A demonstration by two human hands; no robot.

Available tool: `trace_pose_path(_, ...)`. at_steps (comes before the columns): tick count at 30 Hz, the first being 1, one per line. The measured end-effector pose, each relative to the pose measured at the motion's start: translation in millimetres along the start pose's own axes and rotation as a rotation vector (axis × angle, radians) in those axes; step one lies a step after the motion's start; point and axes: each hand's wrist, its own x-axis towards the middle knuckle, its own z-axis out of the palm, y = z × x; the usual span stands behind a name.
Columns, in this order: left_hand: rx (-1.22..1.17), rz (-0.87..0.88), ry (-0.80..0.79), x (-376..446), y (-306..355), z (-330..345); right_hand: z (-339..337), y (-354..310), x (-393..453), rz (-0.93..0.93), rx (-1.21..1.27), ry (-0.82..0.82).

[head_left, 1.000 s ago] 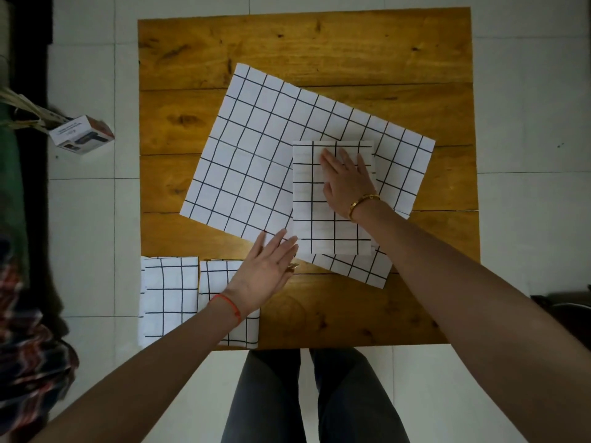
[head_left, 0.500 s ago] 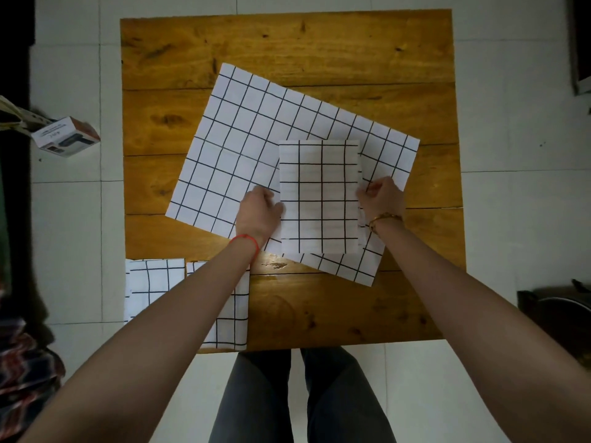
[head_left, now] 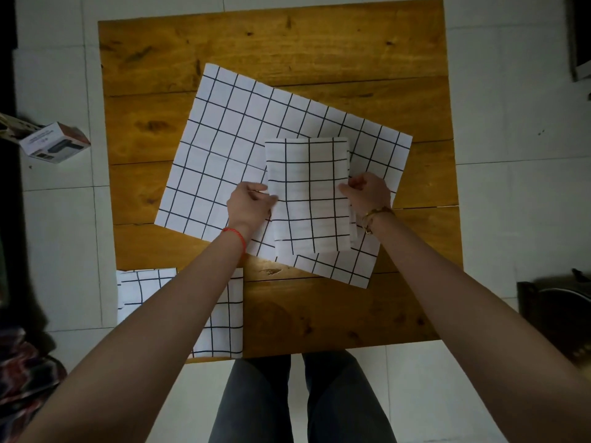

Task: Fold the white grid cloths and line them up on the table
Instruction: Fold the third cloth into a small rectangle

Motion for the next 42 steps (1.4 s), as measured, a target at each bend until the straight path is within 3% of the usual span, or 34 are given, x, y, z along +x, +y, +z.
trace_pose_path(5, -0.029, -0.061, -0.055, 7.5, -3.7, -11.3, -6.4, 1.0, 2.7, 0.068, 0.204, -0.195)
trace_pose_path(13, -0.134, -0.089, -0.096, 3.4, 4.6, -20.9, -13.7, -3.1, 4.2, 0.086, 0.170, -0.458)
trace_pose_path(16, -0.137, -0.083, -0.108, 4.4, 5.9, -23.9, -13.7, -1.4, 2.7, -0.016, 0.129, -0.407)
trace_pose_path(20, -0.146, -0.052, -0.143, 5.6, 5.5, -27.7, -13.3, 7.0, 9.3, -0.147, 0.033, -0.213)
trace_pose_path(23, -0.173, -0.039, -0.135, 7.0, 4.1, -28.2, -12.2, 9.6, 10.9, -0.167, 0.043, -0.131)
trace_pose_path(29, -0.098, 0.052, -0.115, 7.4, -3.5, -22.5, -14.0, 11.0, 0.4, -0.178, 0.238, -0.197)
trace_pose_path(36, -0.089, 0.073, -0.057, 4.4, -6.9, -17.5, -5.0, 16.3, 0.4, -0.178, 0.134, -0.102)
trace_pose_path(42, 0.184, 0.397, 0.025, -5.8, -11.0, -19.7, 0.1, 13.0, -4.1, -0.363, -0.057, 0.034)
